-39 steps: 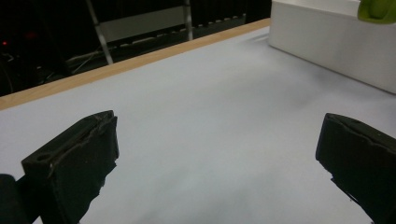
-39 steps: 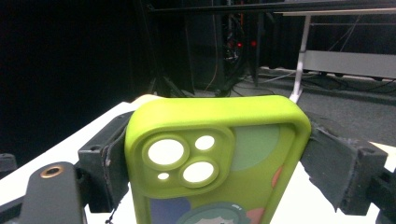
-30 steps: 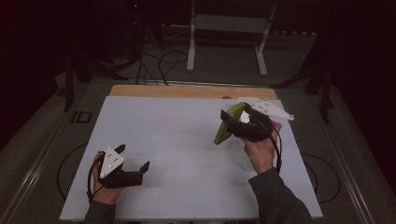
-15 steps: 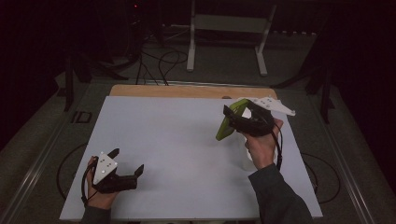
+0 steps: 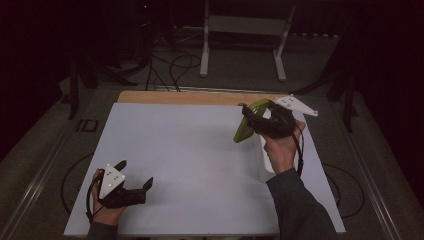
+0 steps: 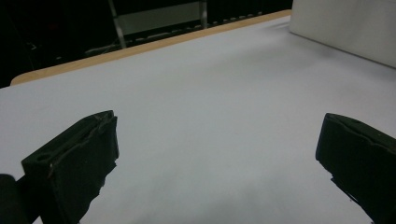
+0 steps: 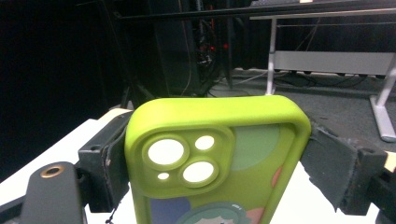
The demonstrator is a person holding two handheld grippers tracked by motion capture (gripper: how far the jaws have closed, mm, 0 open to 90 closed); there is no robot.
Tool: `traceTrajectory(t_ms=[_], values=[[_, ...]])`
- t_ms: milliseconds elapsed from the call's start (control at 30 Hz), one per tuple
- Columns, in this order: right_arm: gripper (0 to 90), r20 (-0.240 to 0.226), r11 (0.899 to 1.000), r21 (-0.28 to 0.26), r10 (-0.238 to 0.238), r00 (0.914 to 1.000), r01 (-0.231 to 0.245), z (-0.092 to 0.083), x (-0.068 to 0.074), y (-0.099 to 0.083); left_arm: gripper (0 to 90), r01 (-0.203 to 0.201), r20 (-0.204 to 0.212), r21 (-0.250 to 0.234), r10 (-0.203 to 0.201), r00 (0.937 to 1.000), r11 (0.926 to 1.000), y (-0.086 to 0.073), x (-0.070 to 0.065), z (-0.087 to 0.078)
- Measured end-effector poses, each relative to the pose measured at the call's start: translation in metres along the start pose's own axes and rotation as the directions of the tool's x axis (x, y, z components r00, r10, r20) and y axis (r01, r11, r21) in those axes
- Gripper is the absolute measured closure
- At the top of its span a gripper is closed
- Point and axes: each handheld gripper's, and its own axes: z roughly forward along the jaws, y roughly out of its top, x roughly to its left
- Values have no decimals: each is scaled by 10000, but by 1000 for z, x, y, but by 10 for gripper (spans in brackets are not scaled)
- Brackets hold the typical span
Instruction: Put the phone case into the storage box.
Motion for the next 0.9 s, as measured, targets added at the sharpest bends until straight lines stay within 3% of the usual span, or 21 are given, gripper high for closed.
traceTrajectory(t_ms=[900], values=[[168,1049,9990,-108,436,9935,-427,16,-23,10,1,27,-160,34,-27,9999,10000,1,0,1]])
